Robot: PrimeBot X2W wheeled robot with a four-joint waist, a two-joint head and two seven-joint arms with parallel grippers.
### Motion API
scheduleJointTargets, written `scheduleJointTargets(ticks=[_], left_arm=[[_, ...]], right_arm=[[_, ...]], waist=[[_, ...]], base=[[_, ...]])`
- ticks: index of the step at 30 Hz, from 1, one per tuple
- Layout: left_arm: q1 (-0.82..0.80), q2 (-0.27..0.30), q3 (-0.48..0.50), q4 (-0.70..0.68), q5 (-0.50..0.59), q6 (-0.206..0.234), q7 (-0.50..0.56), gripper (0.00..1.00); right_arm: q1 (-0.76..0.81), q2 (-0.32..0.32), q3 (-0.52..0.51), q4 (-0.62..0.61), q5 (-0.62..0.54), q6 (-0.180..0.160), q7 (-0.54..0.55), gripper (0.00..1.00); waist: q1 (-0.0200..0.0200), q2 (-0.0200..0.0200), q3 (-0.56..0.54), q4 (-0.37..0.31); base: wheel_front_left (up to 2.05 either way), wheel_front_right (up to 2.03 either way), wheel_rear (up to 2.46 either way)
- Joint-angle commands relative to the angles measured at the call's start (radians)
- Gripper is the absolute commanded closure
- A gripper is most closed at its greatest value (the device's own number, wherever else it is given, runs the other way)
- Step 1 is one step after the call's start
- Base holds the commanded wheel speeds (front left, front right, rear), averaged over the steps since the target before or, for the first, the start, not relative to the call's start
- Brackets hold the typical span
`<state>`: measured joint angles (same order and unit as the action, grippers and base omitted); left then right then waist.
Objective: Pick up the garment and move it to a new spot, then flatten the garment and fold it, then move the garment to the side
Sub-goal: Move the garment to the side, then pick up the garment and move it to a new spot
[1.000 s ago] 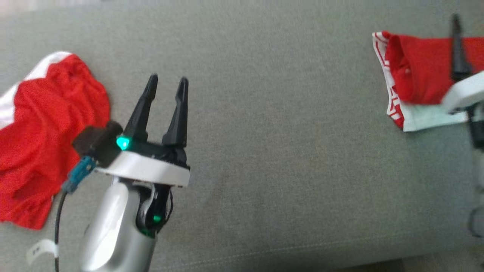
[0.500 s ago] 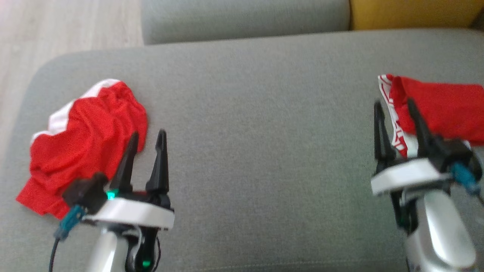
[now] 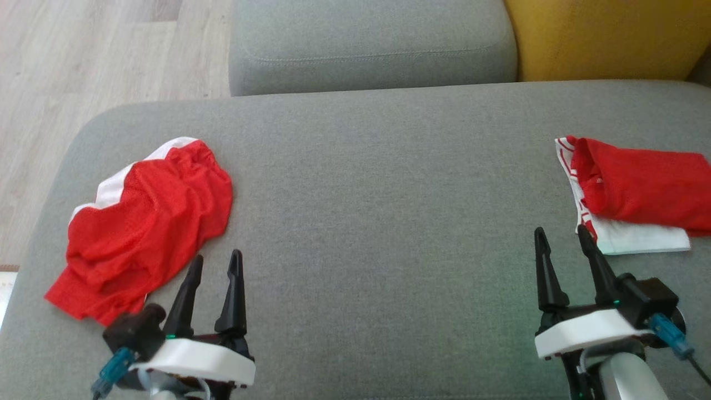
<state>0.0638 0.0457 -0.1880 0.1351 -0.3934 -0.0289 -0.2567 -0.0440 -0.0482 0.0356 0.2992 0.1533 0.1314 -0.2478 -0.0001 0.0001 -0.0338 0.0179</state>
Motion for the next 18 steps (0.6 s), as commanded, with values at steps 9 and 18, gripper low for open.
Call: scheduleJointTargets(ticks=[9, 18], left_arm=[[-0.024, 0.004, 0.041, -0.056, 0.011, 0.008, -0.005, 0.0], [-0.027, 0.004, 0.036, -0.06, 0.009, 0.003, -0.005, 0.0]], right_arm=[[-0.003, -0.002, 0.032, -0.068, 0.019, -0.001, -0.014, 0.0], [-0.005, -0.002, 0.038, -0.066, 0.033, -0.001, -0.014, 0.0]], waist=[[0.0001, -0.0001, -0.008, -0.006], [0.0001, -0.0001, -0.004, -0.01]], base=[[0.0, 0.0, 0.0], [0.0, 0.0, 0.0]])
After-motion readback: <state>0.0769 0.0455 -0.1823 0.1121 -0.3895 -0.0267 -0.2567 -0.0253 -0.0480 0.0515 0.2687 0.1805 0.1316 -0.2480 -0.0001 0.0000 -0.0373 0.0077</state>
